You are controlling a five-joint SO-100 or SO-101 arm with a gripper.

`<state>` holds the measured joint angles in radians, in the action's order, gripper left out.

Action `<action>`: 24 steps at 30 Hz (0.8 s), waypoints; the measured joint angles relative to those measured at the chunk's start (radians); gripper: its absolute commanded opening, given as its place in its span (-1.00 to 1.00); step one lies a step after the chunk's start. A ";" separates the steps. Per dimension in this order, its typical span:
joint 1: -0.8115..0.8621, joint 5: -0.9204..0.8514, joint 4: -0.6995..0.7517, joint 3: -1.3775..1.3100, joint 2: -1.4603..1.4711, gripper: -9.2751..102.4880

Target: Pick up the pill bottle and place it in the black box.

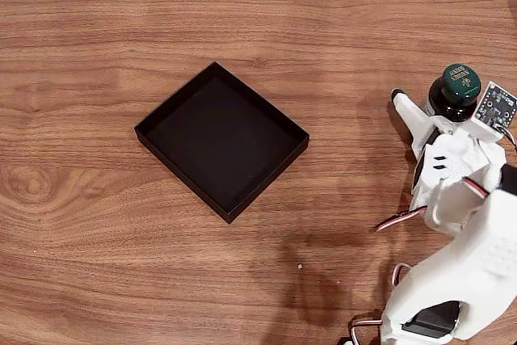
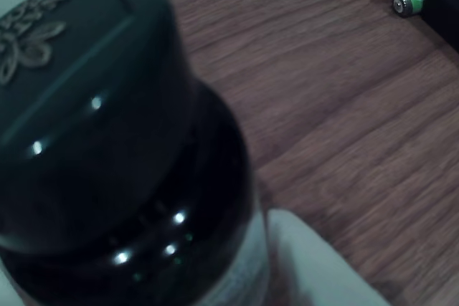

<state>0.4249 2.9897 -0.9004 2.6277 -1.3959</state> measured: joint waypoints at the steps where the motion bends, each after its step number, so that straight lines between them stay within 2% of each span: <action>1: 0.000 0.002 -0.005 -0.008 0.008 0.00; 15: -0.005 0.002 -0.034 -0.061 0.049 -0.04; 24: -0.037 -0.020 -0.055 -0.061 0.063 -0.22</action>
<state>0.3881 2.9698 -0.9557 2.5663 -1.3330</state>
